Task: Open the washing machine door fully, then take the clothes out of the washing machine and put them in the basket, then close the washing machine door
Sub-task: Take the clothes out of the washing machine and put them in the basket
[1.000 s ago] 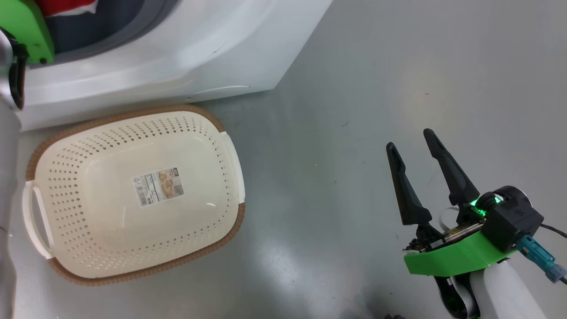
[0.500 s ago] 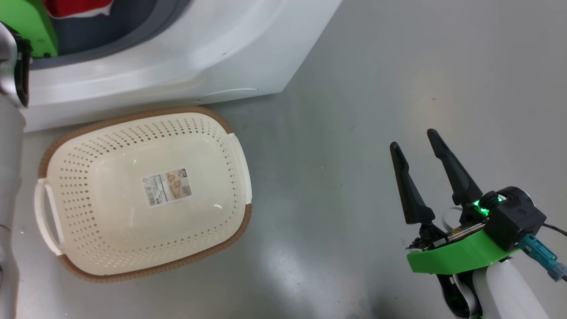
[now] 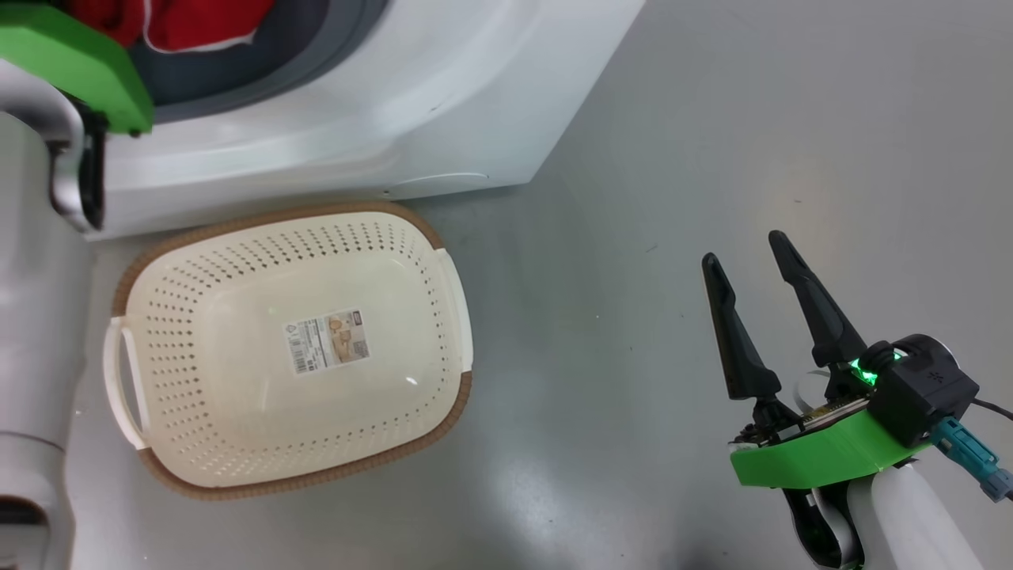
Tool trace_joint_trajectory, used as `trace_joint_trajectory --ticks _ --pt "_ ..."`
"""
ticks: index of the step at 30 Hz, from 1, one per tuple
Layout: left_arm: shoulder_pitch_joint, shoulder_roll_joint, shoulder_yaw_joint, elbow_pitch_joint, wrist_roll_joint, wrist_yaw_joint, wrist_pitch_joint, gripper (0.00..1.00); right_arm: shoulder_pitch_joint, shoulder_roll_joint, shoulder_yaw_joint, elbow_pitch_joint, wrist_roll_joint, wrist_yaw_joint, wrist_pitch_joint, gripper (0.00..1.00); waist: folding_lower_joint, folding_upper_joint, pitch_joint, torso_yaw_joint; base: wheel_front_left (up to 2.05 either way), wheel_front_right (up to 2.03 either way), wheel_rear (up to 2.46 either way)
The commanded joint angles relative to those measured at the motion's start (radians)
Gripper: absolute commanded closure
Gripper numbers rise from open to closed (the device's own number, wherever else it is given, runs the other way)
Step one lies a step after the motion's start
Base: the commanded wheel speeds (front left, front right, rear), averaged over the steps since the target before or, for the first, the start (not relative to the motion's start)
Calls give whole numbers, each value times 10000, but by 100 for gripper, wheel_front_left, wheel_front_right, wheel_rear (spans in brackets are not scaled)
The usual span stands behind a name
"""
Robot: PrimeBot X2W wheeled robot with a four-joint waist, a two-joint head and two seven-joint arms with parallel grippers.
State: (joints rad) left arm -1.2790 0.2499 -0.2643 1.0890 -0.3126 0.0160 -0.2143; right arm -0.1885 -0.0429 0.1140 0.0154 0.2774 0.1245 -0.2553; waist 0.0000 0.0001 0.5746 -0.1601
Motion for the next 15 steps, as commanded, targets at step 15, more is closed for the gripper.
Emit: trace_joint_trajectory --ticks 15 --pt "2142 401 280 -2552 -490 148 -260 100 309 -73 113 -143 -176 62 -65 0 0 -1 -804 329 0 0 0"
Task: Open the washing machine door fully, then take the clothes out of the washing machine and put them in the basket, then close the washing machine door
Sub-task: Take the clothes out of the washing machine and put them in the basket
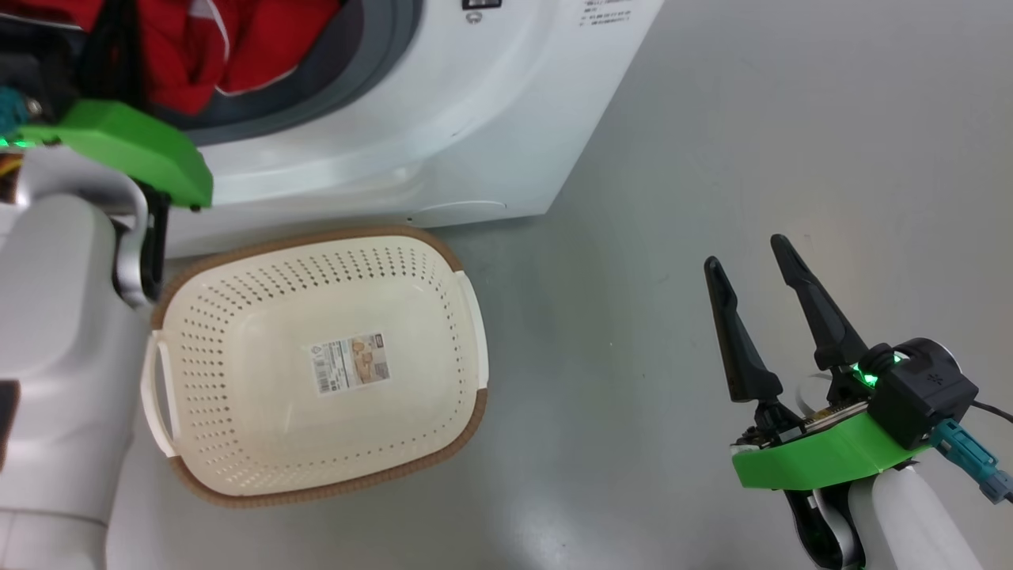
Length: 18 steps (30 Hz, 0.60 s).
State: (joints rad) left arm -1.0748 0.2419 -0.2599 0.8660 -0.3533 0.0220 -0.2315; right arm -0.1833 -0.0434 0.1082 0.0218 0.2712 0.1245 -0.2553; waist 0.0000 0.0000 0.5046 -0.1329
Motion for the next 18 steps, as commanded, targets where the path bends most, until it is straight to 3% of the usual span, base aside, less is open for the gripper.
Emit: trace_joint_trajectory --ticks 1,18 --pt "267 481 254 -538 -125 111 -95 100 268 -68 174 -199 -119 62 -65 0 0 0 -162 70 0 0 0" --pt "3287 753 364 -4657 -502 947 640 100 446 -68 -31 -166 -183 62 -65 0 0 0 -928 397 0 0 0"
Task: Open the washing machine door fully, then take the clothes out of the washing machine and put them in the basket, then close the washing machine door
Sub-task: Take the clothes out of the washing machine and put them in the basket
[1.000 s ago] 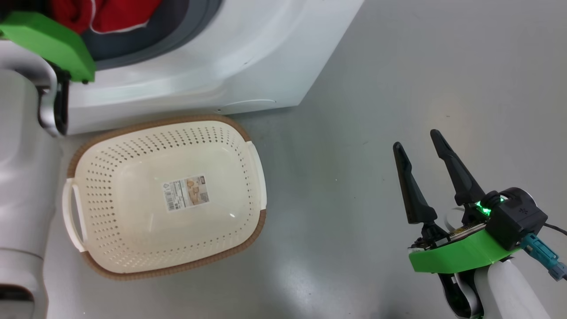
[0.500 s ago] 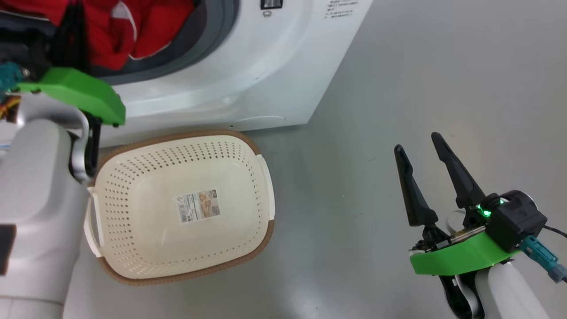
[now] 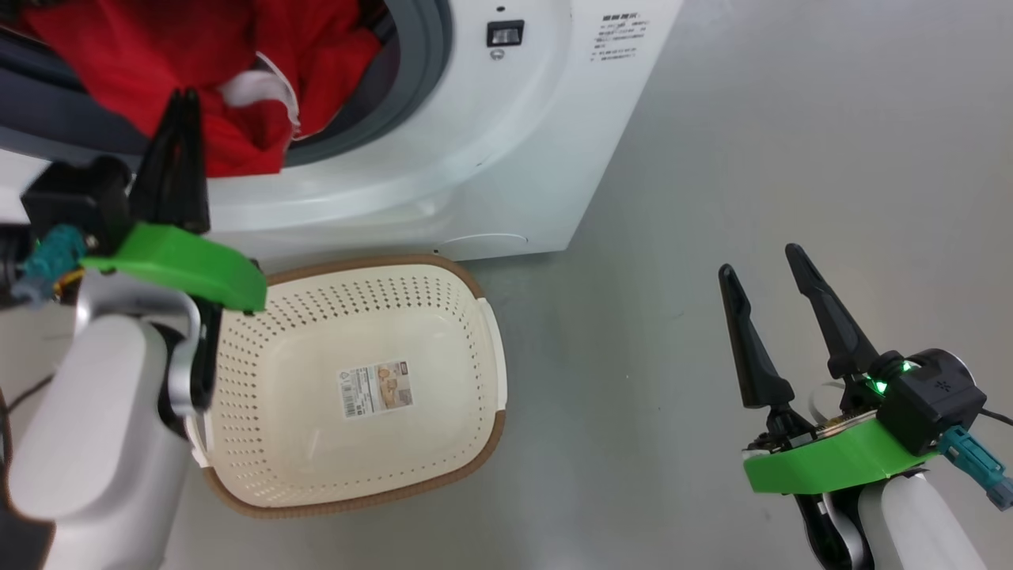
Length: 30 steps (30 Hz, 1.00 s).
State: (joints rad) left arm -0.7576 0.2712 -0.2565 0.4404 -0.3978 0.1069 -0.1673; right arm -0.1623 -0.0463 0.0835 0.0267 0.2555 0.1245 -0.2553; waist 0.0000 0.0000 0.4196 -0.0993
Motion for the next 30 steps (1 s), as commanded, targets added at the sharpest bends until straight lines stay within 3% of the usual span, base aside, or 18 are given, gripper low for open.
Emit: trace_joint_trajectory --ticks 1,30 --pt "285 474 323 -652 -62 152 43 100 250 -39 198 -215 -26 62 -65 0 0 0 -125 89 0 0 0" --pt "3786 674 -397 -5243 90 1226 1198 100 799 -39 -132 -227 -81 62 -65 0 0 0 -1461 503 0 0 0"
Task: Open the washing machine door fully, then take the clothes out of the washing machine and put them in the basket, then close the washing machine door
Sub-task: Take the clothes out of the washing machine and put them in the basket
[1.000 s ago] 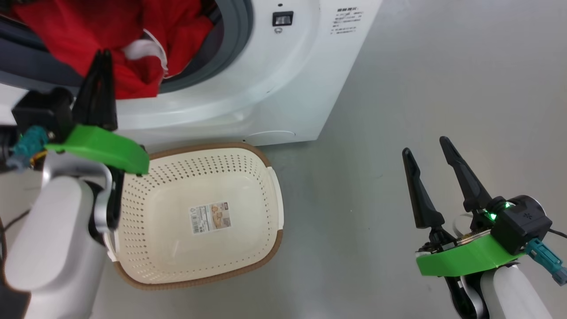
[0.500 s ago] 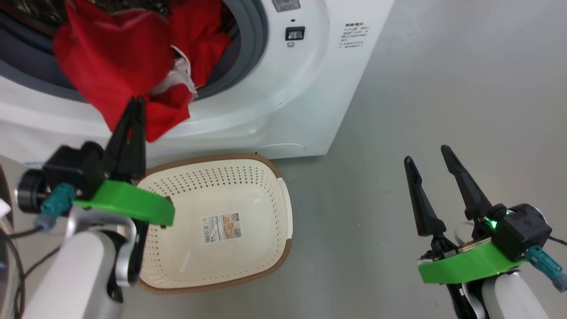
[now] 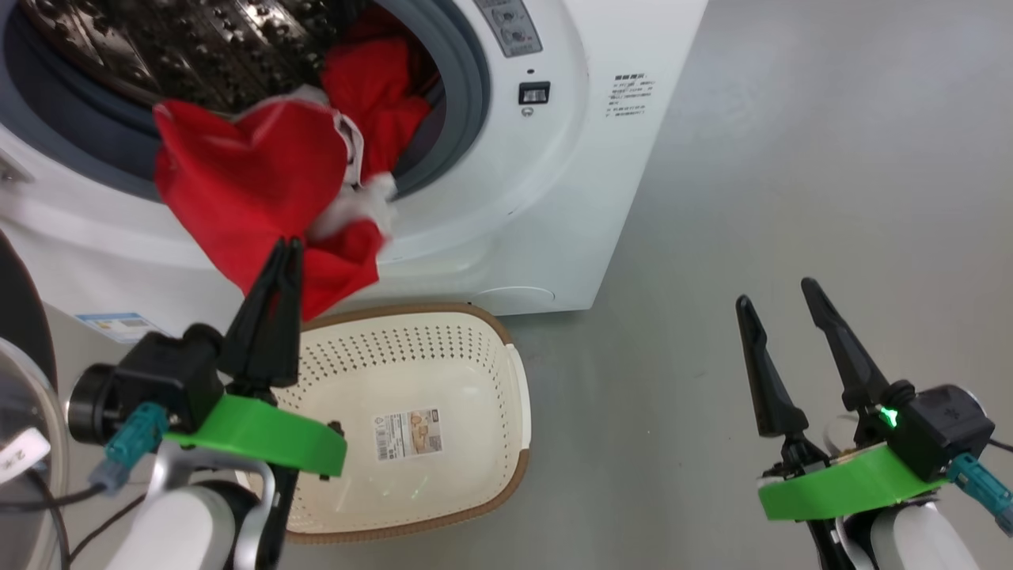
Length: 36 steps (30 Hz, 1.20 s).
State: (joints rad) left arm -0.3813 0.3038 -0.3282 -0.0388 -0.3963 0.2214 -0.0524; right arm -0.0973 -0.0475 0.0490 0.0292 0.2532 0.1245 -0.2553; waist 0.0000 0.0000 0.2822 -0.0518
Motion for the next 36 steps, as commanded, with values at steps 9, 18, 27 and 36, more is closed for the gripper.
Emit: trace_joint_trajectory --ticks 9,18,27,36 --pt "656 416 191 -1531 70 405 533 100 258 -27 234 -334 -50 62 -65 0 0 0 -192 58 0 0 0" --pt "920 110 -24 -207 -362 162 362 100 127 -27 317 -419 -10 62 -65 0 0 0 174 -72 0 0 0" --pt "356 -478 -409 2913 -805 -621 -185 100 -62 -27 337 -447 -25 62 -65 0 0 0 577 -245 0 0 0" --pt "-777 -1038 -705 6322 -1054 -1489 -661 100 -259 -27 384 -470 -39 62 -65 0 0 0 983 -443 0 0 0"
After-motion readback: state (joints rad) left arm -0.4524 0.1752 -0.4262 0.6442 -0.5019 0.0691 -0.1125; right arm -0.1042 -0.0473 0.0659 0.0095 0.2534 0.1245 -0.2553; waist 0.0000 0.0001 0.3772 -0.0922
